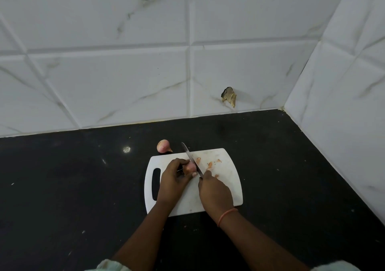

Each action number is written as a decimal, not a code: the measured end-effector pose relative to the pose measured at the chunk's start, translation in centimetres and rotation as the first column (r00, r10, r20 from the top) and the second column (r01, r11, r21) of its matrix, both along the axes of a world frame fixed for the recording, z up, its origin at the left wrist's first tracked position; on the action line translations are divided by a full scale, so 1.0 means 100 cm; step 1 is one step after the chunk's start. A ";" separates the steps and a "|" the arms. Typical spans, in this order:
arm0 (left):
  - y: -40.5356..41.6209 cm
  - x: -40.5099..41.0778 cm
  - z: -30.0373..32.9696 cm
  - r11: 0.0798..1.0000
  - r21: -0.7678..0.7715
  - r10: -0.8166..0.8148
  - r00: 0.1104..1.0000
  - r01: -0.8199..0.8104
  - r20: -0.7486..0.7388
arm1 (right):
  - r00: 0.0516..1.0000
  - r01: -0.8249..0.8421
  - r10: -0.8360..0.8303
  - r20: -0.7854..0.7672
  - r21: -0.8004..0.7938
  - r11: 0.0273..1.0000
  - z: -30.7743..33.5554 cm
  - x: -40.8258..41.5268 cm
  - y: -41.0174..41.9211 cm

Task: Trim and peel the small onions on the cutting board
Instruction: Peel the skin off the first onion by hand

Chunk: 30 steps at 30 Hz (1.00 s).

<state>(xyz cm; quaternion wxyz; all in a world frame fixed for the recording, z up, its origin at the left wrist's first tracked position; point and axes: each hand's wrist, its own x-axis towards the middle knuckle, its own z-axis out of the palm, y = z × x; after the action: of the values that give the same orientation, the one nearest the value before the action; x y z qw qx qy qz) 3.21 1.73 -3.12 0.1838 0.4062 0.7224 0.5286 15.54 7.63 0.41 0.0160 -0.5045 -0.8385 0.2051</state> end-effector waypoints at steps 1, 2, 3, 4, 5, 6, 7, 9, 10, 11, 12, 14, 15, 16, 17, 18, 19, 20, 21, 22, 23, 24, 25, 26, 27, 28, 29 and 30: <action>0.000 0.000 0.000 1.000 0.003 0.009 1.000 -0.009 0.011 | 1.000 0.003 -0.003 0.000 -0.004 1.000 -0.001 0.001 0.000; 0.000 0.000 0.001 1.000 0.005 0.017 1.000 -0.017 0.023 | 1.000 0.004 -0.004 0.002 -0.006 1.000 -0.001 0.003 -0.001; 0.000 0.000 0.002 1.000 0.006 0.023 0.999 -0.023 0.034 | 1.000 0.005 -0.005 0.008 -0.006 1.000 0.000 0.005 -0.001; 0.000 0.000 0.002 1.000 0.004 0.028 0.999 -0.028 0.042 | 1.000 0.006 -0.006 0.012 -0.006 1.000 0.000 0.007 -0.001; -0.001 0.000 0.002 1.000 0.004 0.027 0.999 -0.028 0.045 | 1.000 0.006 -0.005 0.019 -0.003 1.000 0.000 0.010 0.000; -0.001 0.001 0.002 1.000 0.000 0.026 0.999 -0.026 0.036 | 1.000 0.002 -0.002 0.030 -0.003 1.000 0.000 0.013 0.000; -0.001 0.001 0.001 1.000 -0.009 0.025 1.000 -0.025 0.014 | 0.999 0.001 0.000 0.041 -0.004 1.000 0.001 0.015 0.000; -0.001 0.000 0.000 0.999 -0.030 0.025 0.998 -0.026 -0.052 | 0.999 0.001 -0.001 0.040 0.002 1.000 0.001 0.021 0.000; 0.000 0.000 0.001 0.999 -0.034 0.028 0.997 -0.030 -0.068 | 1.000 0.007 -0.007 0.024 0.009 1.000 0.002 0.025 0.000; -0.001 0.000 0.002 0.999 -0.032 0.039 0.997 -0.041 -0.062 | 1.000 0.015 -0.015 0.012 0.015 1.000 0.002 0.029 0.000; -0.001 0.000 0.004 0.998 -0.021 0.052 0.998 -0.053 -0.041 | 1.000 0.031 -0.031 0.002 0.021 0.999 0.004 0.033 0.002; -0.001 0.000 0.006 0.998 0.004 0.063 0.998 -0.063 0.004 | 0.998 0.060 -0.061 0.009 0.037 0.998 0.007 0.042 0.009; -0.002 0.000 0.007 0.998 0.006 0.056 0.998 -0.057 0.022 | 0.997 0.069 -0.070 0.017 0.052 0.996 0.009 0.046 0.013; -0.002 0.000 0.007 0.999 0.001 0.047 0.998 -0.047 0.037 | 0.997 0.077 -0.078 0.015 0.074 0.994 0.011 0.051 0.016; -0.002 0.001 0.008 0.999 -0.009 0.040 0.998 -0.040 0.053 | 0.996 0.085 -0.086 0.004 0.105 0.991 0.013 0.055 0.018; -0.002 0.001 0.008 0.999 -0.017 0.035 0.997 -0.034 0.074 | 0.996 0.091 -0.089 -0.019 0.142 0.986 0.014 0.058 0.019; -0.003 0.000 0.008 0.999 -0.022 0.035 0.995 -0.033 0.096 | 0.995 0.095 -0.088 -0.045 0.180 0.979 0.015 0.061 0.020; -0.003 0.000 0.008 0.999 -0.022 0.037 0.993 -0.035 0.114 | 0.995 0.091 -0.080 -0.062 0.208 0.974 0.015 0.064 0.019; -0.004 0.000 0.008 0.999 -0.018 0.042 0.991 -0.040 0.125 | 0.995 0.082 -0.069 -0.068 0.220 0.972 0.015 0.065 0.019; -0.005 -0.001 0.007 0.999 -0.012 0.046 0.990 -0.045 0.132 | 0.996 0.074 -0.059 -0.073 0.220 0.973 0.013 0.065 0.017; -0.005 -0.001 0.006 0.999 -0.005 0.045 0.990 -0.045 0.132 | 0.995 0.069 -0.051 -0.085 0.218 0.974 0.011 0.064 0.015; -0.005 -0.001 0.005 0.999 0.002 0.041 0.991 -0.042 0.127 | 0.994 0.064 -0.042 -0.104 0.216 0.974 0.008 0.063 0.011; -0.005 -0.001 0.005 0.999 0.011 0.033 0.993 -0.035 0.116 | 0.992 0.057 -0.031 -0.119 0.218 0.974 0.006 0.062 0.007; -0.005 -0.001 0.006 0.999 0.022 0.026 0.995 -0.028 0.097 | 0.992 0.046 -0.018 -0.126 0.222 0.974 0.004 0.060 0.003; -0.005 -0.002 0.006 0.999 0.032 0.022 0.997 -0.025 0.068 | 0.993 0.031 -0.004 -0.120 0.225 0.974 0.002 0.058 -0.001; -0.004 -0.002 0.006 0.999 0.038 0.020 0.999 -0.022 0.034 | 0.994 0.020 0.005 -0.110 0.229 0.973 -0.001 0.056 -0.003; -0.004 -0.002 0.007 0.999 0.039 0.017 1.000 -0.017 0.009 | 0.995 0.014 0.010 -0.101 0.238 0.971 -0.003 0.055 -0.004; -0.004 -0.002 0.007 0.999 0.036 0.015 1.000 -0.015 -0.002 | 0.995 0.008 0.017 -0.097 0.255 0.967 -0.005 0.053 -0.004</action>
<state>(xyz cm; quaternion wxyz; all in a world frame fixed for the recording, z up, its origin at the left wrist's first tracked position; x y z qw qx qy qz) 2.97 1.30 -2.40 0.1718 0.4046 0.7160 0.5423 20.85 7.22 -0.04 0.1217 -0.4856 -0.8573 0.1200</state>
